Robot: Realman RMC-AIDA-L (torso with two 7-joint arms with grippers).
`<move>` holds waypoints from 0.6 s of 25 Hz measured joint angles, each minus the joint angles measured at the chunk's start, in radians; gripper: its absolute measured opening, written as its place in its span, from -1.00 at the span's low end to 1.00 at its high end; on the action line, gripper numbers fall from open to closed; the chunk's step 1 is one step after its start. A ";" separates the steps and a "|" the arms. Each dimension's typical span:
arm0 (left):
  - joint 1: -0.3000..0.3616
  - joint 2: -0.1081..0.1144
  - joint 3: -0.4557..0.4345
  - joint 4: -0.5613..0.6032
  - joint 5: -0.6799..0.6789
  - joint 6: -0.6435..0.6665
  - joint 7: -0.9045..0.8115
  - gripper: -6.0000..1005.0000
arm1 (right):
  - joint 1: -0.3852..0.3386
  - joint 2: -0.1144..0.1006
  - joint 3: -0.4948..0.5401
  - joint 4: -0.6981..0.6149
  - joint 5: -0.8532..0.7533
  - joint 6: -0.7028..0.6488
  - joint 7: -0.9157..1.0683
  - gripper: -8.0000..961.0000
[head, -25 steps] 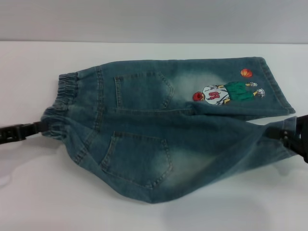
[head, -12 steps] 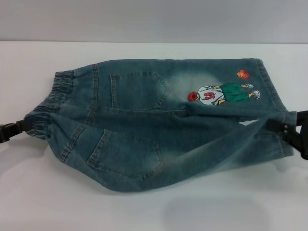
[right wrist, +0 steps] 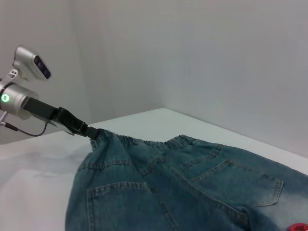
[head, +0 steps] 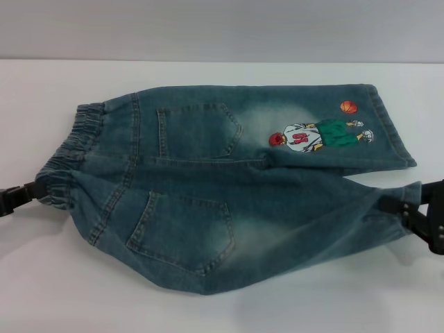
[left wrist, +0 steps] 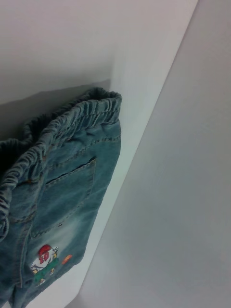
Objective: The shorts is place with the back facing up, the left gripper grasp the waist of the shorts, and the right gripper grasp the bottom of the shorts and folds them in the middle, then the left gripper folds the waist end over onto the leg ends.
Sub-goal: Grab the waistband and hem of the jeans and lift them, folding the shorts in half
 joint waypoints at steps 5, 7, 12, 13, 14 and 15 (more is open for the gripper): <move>0.003 -0.001 0.001 -0.001 0.002 0.029 0.004 -0.91 | -0.006 -0.001 -0.009 0.021 -0.004 -0.020 -0.016 -0.98; 0.007 -0.001 -0.001 -0.001 0.003 0.035 0.005 -0.91 | -0.012 -0.001 -0.023 0.021 -0.005 -0.021 -0.021 -0.98; 0.019 0.002 0.002 -0.001 0.001 0.037 0.008 -0.91 | -0.017 0.001 -0.038 0.023 -0.005 -0.037 -0.031 -0.98; 0.021 0.003 0.003 -0.001 0.001 0.038 0.008 -0.91 | -0.017 0.001 -0.038 0.025 -0.005 -0.042 -0.033 -0.98; 0.023 0.003 0.003 -0.001 0.001 0.039 0.009 -0.91 | -0.017 0.001 -0.039 0.027 -0.004 -0.046 -0.035 -0.98; 0.025 0.004 0.003 -0.001 0.001 0.042 0.010 -0.91 | -0.017 0.001 -0.038 0.029 -0.004 -0.051 -0.036 -0.98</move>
